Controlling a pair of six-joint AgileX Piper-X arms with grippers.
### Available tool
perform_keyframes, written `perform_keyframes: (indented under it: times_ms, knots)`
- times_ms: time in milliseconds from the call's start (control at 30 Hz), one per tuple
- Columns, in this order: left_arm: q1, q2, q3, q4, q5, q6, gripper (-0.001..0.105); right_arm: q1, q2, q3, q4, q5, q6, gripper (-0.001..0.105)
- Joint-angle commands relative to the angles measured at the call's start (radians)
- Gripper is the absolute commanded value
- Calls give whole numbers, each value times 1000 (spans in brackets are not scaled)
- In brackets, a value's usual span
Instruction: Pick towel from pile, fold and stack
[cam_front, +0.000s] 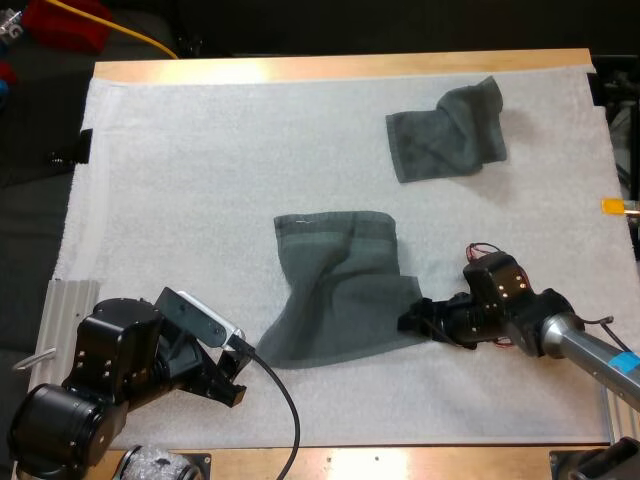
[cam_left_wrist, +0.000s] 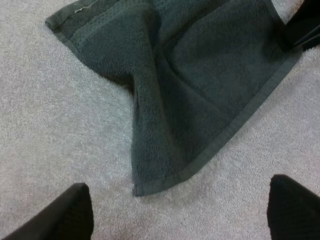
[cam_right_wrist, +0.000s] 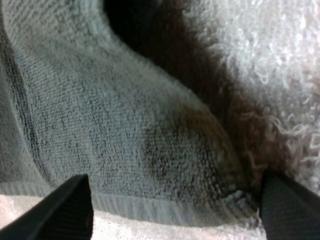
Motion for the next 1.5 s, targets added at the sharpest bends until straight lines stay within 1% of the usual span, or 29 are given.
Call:
perform_keyframes:
  times_ms: [0,67,133,233,333,367,433,533,567,667,733,833,867,900,967,1000,1033,1067,1200,1267,1333,1367,1400,1467]
  knots:
    - [-4,-1,-6,5,7,-9,69,-4,3,7,45,20,-11,70]
    - [-4,-1,-6,5,7,-9,69,-4,3,7,22,-14,-2,69]
    - [-4,-1,-6,5,7,-9,69,-4,3,7,19,-14,1,63]
    - [-4,-1,-6,5,7,-9,69,-4,3,7,19,-12,6,49]
    - [-4,-1,-6,5,7,-9,69,-4,3,7,19,4,6,37]
    - [-4,-1,-6,5,7,-9,69,-4,3,7,19,13,6,27]
    - [-4,-1,-6,5,7,-9,69,-4,3,7,18,14,6,19]
    - [-4,-1,-6,5,7,-9,69,-4,3,7,11,14,3,3]
    - [-4,-1,-6,5,7,-9,69,-4,3,7,8,14,1,0]
    - [-4,-1,-6,5,7,-9,69,0,-8,7,-14,12,-2,0]
    - [-4,-1,-4,2,7,-9,69,0,-32,7,-9,31,-4,0]
    - [-4,-1,14,-5,7,-9,69,0,-92,7,28,113,-15,0]
    - [-4,-1,34,-11,17,-11,69,0,-132,7,73,176,-29,0]
    - [-4,-1,68,-33,62,-24,69,0,-164,7,123,218,-48,0]
    - [-4,-1,107,-68,152,-56,69,0,-184,7,161,222,-68,0]
    - [-4,-1,143,-108,213,-95,69,0,-191,7,180,222,-72,0]
    - [-4,-1,193,-168,245,-148,69,0,-191,7,186,222,-72,0]
    - [-4,2,223,-203,259,-182,69,0,-191,7,188,222,-72,0]
    - [-4,51,303,-284,287,-261,69,0,-191,7,188,222,-72,0]
    - [-4,85,328,-308,287,-274,69,0,-191,7,188,218,-72,0]
    - [-4,162,342,-331,285,-277,69,0,-191,7,188,218,-69,0]
    - [-4,178,343,-336,285,-276,69,0,-191,7,188,218,-69,0]
    - [-4,244,343,-370,285,-276,69,0,-191,7,188,218,-69,0]
    - [-4,306,343,-396,285,-278,69,0,-191,7,188,218,-69,0]
